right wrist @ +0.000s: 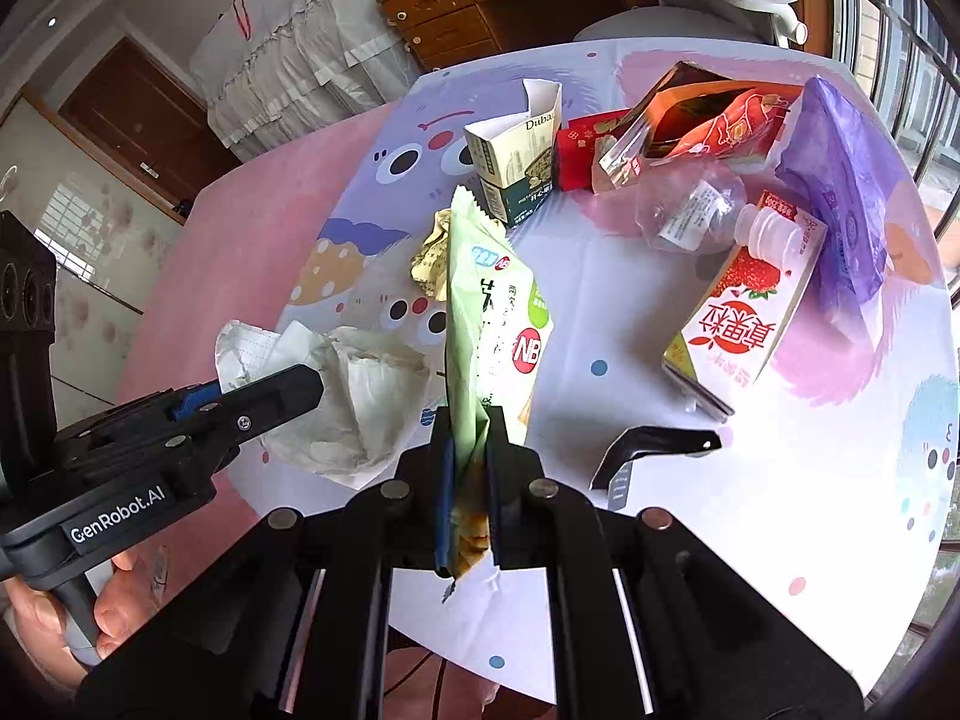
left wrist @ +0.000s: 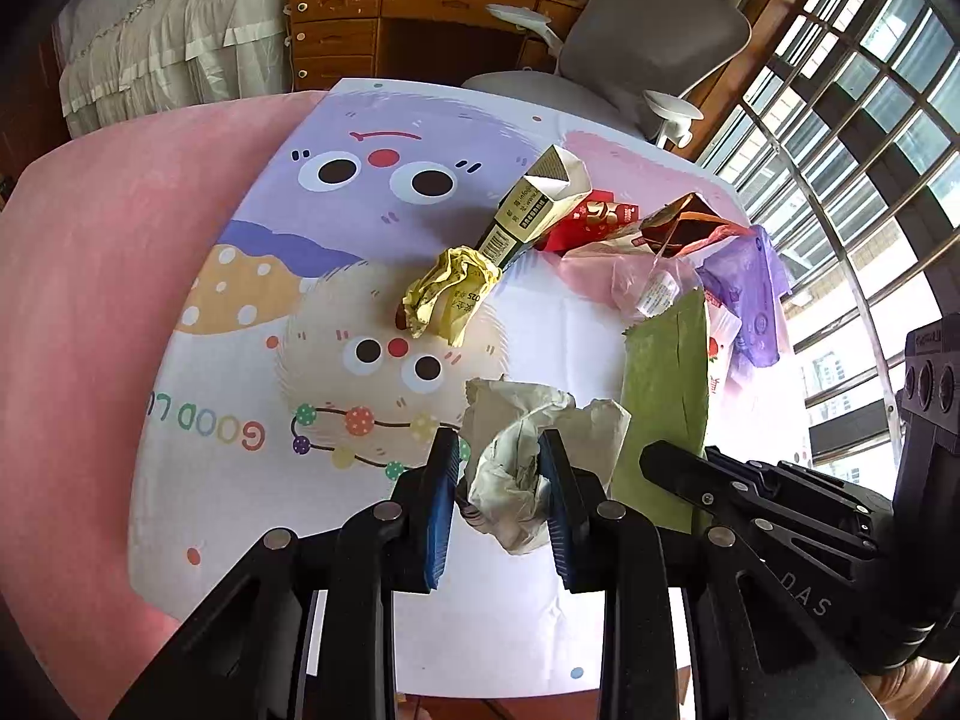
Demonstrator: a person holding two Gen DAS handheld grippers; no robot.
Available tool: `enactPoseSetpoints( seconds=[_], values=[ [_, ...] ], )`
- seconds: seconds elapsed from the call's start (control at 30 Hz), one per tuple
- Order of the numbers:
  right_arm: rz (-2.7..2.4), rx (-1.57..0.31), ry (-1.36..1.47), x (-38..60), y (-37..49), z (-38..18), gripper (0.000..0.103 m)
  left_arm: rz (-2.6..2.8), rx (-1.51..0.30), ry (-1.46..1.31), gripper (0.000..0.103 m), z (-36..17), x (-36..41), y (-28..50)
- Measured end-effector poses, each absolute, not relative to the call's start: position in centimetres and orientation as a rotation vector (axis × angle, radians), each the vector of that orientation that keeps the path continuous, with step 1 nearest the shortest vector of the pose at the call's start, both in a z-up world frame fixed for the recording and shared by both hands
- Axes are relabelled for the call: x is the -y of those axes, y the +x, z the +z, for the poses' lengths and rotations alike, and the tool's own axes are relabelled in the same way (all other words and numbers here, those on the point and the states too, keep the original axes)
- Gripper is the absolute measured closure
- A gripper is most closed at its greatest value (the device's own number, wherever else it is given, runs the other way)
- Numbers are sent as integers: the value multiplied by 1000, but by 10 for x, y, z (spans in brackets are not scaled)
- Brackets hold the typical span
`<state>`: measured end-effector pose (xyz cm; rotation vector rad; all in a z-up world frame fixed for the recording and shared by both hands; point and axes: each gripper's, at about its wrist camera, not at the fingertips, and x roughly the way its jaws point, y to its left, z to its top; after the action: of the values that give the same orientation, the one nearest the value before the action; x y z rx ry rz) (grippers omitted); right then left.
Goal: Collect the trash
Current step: 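Lift both held items off the table and carry them over the bin, then open both grippers above the bin to drop the paper and bag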
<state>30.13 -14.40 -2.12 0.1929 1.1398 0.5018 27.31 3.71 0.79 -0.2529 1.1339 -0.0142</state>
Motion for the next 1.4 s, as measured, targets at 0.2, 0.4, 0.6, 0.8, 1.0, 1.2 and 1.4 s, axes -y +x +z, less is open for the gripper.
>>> enactPoseSetpoints(
  seconds=[0.2,0.4,0.6,0.8,1.0,1.2,1.4],
  values=[
    [414,-1100,246,131,220,-13,96,-130,-1119,-159,77,23,-48,216],
    [329,-1111,267,103,134,-27,96,-231,-1114,-106,76,21,-64,148],
    [247,-1164,288,90,65,-52,96,-307,-1168,-61,76,-2,-73,90],
    [175,-1232,284,97,30,-79,96,-363,-1254,-37,76,-34,-64,47],
    [127,-1321,306,111,14,-136,96,-388,-1334,-13,76,-79,-38,23],
    [101,-1402,370,131,4,-225,96,-380,-1429,17,76,-156,-8,11],
    [60,-1464,448,149,6,-316,96,-366,-1496,43,76,-245,14,8]
  ],
)
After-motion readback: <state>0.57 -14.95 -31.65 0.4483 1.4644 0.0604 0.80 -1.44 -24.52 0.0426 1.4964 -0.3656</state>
